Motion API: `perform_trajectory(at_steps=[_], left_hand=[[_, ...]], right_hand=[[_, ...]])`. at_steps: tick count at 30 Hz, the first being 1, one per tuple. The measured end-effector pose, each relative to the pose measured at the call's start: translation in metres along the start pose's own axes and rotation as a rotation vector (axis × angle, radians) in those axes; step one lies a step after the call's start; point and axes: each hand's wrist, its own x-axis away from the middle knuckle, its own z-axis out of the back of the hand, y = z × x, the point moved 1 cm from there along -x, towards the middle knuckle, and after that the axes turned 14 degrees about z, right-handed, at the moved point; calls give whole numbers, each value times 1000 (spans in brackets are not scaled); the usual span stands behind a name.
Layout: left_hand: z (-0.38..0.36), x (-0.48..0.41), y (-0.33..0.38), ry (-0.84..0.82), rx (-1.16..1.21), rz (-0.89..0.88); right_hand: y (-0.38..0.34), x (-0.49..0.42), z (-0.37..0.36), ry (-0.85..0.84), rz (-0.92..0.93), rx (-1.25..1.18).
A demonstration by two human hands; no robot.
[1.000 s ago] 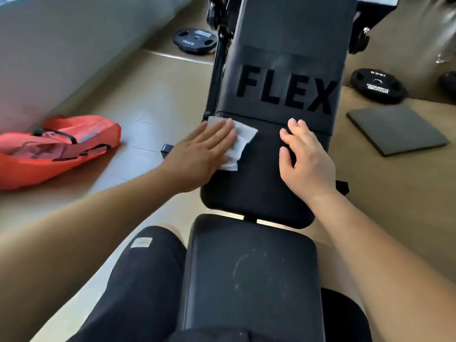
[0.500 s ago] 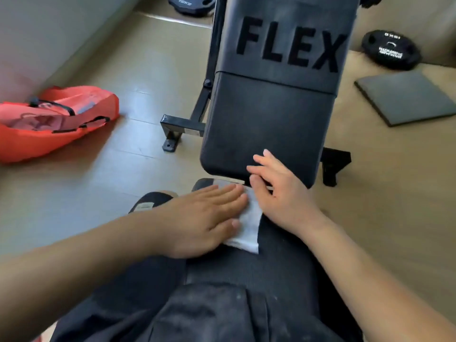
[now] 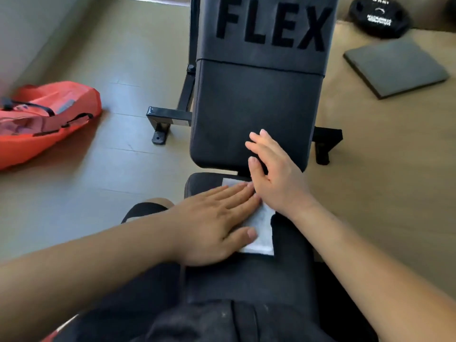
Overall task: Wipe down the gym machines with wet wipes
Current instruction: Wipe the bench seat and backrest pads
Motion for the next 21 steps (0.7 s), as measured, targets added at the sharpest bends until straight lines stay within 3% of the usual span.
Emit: perform_trajectory(at_steps=[7,15,21], left_hand=[[-5,-20,-1,14,27,75],[-8,85,45,-49,40,120],[-7,52,59,4,8,401]], right_hand=[[-8,-1,0,-9,-32,-7],[-2,-3,-4,27,-18,3],[3,-4,-1,13,-32,-58]])
